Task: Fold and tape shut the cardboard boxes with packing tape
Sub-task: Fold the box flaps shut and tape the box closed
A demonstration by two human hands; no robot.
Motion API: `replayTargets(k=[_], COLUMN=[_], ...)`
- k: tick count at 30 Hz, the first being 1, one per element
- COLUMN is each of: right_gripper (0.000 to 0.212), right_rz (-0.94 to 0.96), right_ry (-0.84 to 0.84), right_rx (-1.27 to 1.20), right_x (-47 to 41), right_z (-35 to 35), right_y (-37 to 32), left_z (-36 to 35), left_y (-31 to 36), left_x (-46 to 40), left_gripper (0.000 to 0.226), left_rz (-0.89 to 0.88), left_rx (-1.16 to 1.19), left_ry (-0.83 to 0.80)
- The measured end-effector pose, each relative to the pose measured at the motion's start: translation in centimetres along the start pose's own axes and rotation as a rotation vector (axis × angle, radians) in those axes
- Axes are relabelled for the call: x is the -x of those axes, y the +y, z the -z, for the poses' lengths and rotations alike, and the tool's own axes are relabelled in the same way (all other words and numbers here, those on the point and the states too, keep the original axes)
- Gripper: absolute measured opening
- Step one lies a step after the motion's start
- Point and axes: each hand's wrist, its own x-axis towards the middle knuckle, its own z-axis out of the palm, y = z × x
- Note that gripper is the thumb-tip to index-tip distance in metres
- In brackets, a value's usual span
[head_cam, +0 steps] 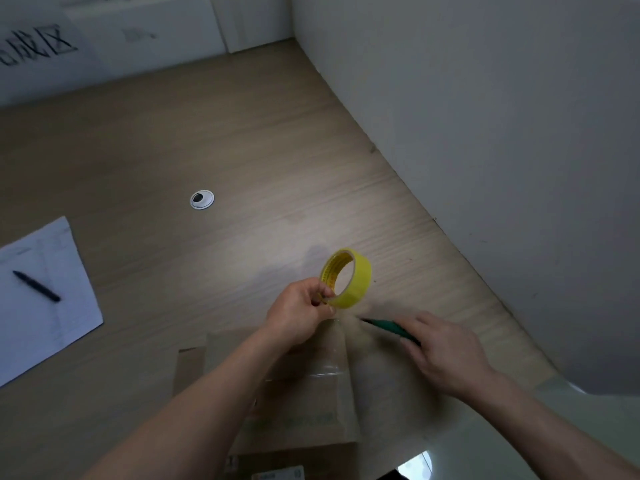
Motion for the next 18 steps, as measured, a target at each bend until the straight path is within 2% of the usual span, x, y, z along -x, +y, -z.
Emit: replayTargets(k=[4,6,8,10,12,15,18], right_gripper=[0.047,0.051,0.054,0.051,0.045,0.051,0.054], right_rz=[-0.202,-0.223,-0.232,-0.197,-0.127,-0.092,-0.034], right_ry=[0.034,0.05,0.134,0.272,0.371,0.361,0.36], right_rx=[-0.01,0.019,0.043,-0.041,-0.231,-0.472,-0.48], right_x=[1.1,1.4,1.4,1.1,0.5,-0.5,-1.8], right_z=[-2.3,-2.9,-3.2,-2.9,-2.1,-1.1,-0.5], right_y=[2.6,3.1,2.5,0.7,-2.1,-6.1,-7.9], left_z=[-0.1,-0.2,-0.3,-0.5,-0.6,-0.9,-1.2], left_y=[0.0,-0.1,0.0,0.3,0.7,1.2,1.5], left_x=[0.1,0.1,0.1,0.1,0.2,0.7,1.1], left_gripper=[0.02,0.017,0.016,0.016,0.015,0.012,0.011], left_rz=[0.044,0.08,0.115,0.155,0.19,0.233,0.262], left_rx=[-0.052,-0.12,-0.194,-0.236,-0.25,-0.285,-0.288], left_ry=[0.022,0.04,0.059,0.072,0.101,0.189,0.234])
